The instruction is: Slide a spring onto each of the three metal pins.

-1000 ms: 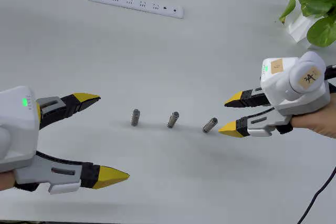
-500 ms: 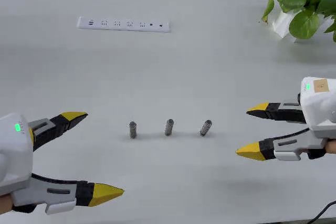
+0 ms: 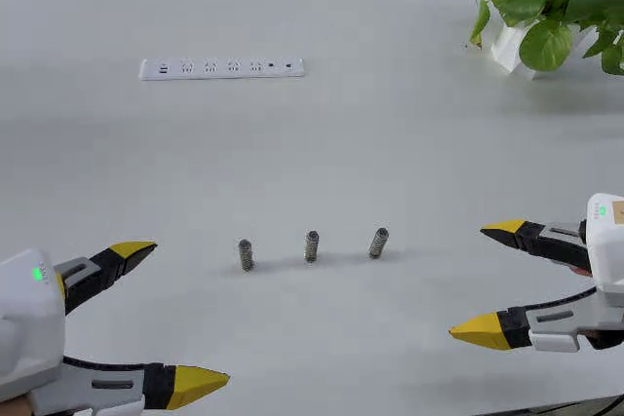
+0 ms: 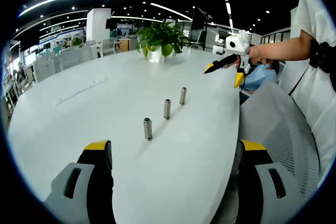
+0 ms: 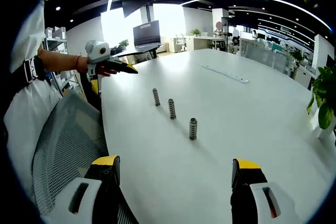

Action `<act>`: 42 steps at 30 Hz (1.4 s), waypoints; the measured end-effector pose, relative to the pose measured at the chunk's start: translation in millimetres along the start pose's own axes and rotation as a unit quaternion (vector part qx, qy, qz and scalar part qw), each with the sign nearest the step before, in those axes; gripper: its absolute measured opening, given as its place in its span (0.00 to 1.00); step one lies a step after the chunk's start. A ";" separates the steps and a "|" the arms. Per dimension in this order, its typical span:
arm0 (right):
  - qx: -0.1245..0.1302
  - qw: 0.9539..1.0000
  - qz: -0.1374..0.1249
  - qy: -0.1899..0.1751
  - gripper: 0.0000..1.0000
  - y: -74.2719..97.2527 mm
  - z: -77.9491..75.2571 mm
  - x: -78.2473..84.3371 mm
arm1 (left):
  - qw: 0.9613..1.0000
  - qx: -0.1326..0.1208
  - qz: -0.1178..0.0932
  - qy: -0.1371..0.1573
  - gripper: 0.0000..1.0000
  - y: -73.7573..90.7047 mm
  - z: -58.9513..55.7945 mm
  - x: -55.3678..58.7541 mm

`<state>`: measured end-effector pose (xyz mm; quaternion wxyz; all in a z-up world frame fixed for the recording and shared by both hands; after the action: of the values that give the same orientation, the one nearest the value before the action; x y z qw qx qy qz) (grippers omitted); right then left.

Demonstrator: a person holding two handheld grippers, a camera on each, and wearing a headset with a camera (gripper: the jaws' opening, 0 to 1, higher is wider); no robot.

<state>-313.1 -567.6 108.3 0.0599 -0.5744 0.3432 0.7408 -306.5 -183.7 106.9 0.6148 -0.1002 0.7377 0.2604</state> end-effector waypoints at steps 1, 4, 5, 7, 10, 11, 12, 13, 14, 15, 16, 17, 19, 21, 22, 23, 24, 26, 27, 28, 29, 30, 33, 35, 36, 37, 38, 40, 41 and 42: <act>0.002 1.000 -0.002 -0.001 0.89 0.5 0.5 1.0 | 1.000 -0.001 0.000 0.001 0.99 -0.1 -0.1 0.6; 0.012 1.000 -0.006 -0.006 0.91 2.8 0.1 4.5 | 1.000 0.000 0.003 0.003 0.99 -0.8 -1.1 2.3; 0.016 1.000 -0.008 -0.009 0.91 3.1 0.4 5.0 | 1.000 0.000 0.003 0.003 0.99 -1.0 -1.3 2.9; 0.017 1.000 -0.010 -0.012 0.90 3.5 2.2 6.1 | 1.000 0.001 0.004 0.003 0.99 -1.1 -2.0 3.9; 0.018 1.000 -0.013 -0.012 0.91 3.3 3.3 6.5 | 1.000 0.002 0.006 0.003 0.99 -0.9 -2.4 4.9; 0.019 1.000 -0.014 -0.013 0.91 3.2 3.5 6.5 | 1.000 0.002 0.006 0.003 0.99 -0.7 -2.5 5.1; 0.021 1.000 -0.015 -0.013 0.90 2.9 4.3 6.1 | 1.000 0.001 0.006 0.002 0.99 -0.4 -2.4 5.2; 0.021 1.000 -0.017 -0.012 0.90 2.7 4.4 5.7 | 1.000 0.001 0.006 0.002 0.99 -0.3 -2.4 5.2; 0.022 0.999 -0.020 -0.013 0.90 2.4 5.3 5.1 | 1.000 0.001 0.006 0.002 0.99 -0.1 -2.5 5.0; 0.022 0.999 -0.020 -0.013 0.90 2.2 5.6 4.7 | 1.000 0.001 0.006 0.001 0.99 0.0 -2.6 4.7; 0.022 0.999 -0.020 -0.013 0.90 2.2 6.5 4.4 | 1.000 0.001 0.006 0.001 0.99 0.1 -2.7 4.4; 0.022 0.999 -0.021 -0.011 0.90 1.9 6.9 3.9 | 1.000 0.001 0.006 0.001 0.99 0.2 -3.3 4.1; 0.022 0.999 -0.021 -0.012 0.90 2.2 7.8 3.5 | 1.000 0.002 0.006 0.000 0.99 0.1 -3.4 4.6; 0.022 0.999 -0.021 -0.009 0.90 3.2 7.4 3.6 | 1.000 0.003 0.005 0.000 0.99 -0.1 -4.0 4.1; 0.023 0.999 -0.024 -0.009 0.90 4.6 3.9 5.9 | 1.000 0.003 0.005 -0.001 0.99 -0.2 -4.6 3.5; 0.023 0.999 -0.025 -0.009 0.90 5.5 2.7 6.5 | 1.000 0.004 0.005 -0.001 0.99 -0.2 -5.0 3.4; 0.024 0.999 -0.026 -0.009 0.90 6.2 3.8 6.0 | 1.000 0.004 0.005 -0.002 0.99 -0.2 -5.2 3.3; 0.026 0.999 -0.026 -0.008 0.89 7.3 4.6 5.5 | 1.000 0.004 0.005 -0.002 0.99 -0.3 -5.4 3.2; 0.027 0.999 -0.025 -0.008 0.89 8.0 4.5 5.5 | 1.000 0.004 0.005 -0.003 0.99 -0.5 -5.9 2.6; 0.027 0.999 -0.024 -0.008 0.89 8.2 3.2 5.6 | 1.000 0.005 0.005 -0.003 0.99 -0.6 -6.1 2.4; 0.028 0.999 -0.024 -0.006 0.89 9.2 2.3 5.3 | 1.000 0.006 0.005 -0.004 0.99 -0.8 -6.7 1.7; 0.029 0.999 -0.026 -0.005 0.89 10.2 1.9 4.9 | 1.000 0.007 0.005 -0.004 0.99 -0.9 -7.1 1.3; 0.031 0.999 -0.029 -0.005 0.89 12.4 2.3 3.0 | 1.000 0.008 0.004 -0.005 0.99 -1.4 -8.1 -0.3; 0.032 0.999 -0.028 -0.002 0.89 13.4 3.3 1.9 | 1.000 0.009 0.004 -0.006 0.99 -1.8 -8.5 -0.8; 0.032 0.999 -0.028 -0.002 0.89 13.5 3.0 2.6 | 1.000 0.009 0.005 -0.006 0.99 -1.9 -8.8 -0.7; 0.033 0.999 -0.028 -0.002 0.88 14.2 3.2 2.8 | 1.000 0.010 0.003 -0.006 0.99 -2.1 -9.4 -0.9; 0.034 0.999 -0.029 -0.002 0.88 14.9 4.0 3.0 | 1.000 0.010 0.003 -0.006 0.99 -2.1 -9.7 -0.9; 0.034 0.999 -0.030 -0.004 0.88 15.9 4.9 3.7 | 1.000 0.011 0.003 -0.005 0.99 -2.0 -10.1 -0.7; 0.034 0.999 -0.030 -0.004 0.88 16.3 5.0 4.2 | 1.000 0.011 0.003 -0.005 0.99 -1.9 -10.0 -0.7; 0.035 0.999 -0.027 -0.002 0.88 16.3 6.9 3.9 | 1.000 0.011 0.003 -0.005 0.99 -1.8 -9.8 -0.8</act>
<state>-327.9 -577.2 112.8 0.1002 -0.5791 0.3531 0.7280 -313.9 -190.3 108.3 0.6189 -0.0901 0.7378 0.2541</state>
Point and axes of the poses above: the centre of the closed fingertips' face, and the gripper's own axes: y roughly backward along the fingers, z roughly to its left, x roughly out of its underside, the point moved 9 cm from there along y, roughly backward along the fingers, and after that the axes turned 13 degrees about -z, right-handed, at the moved point
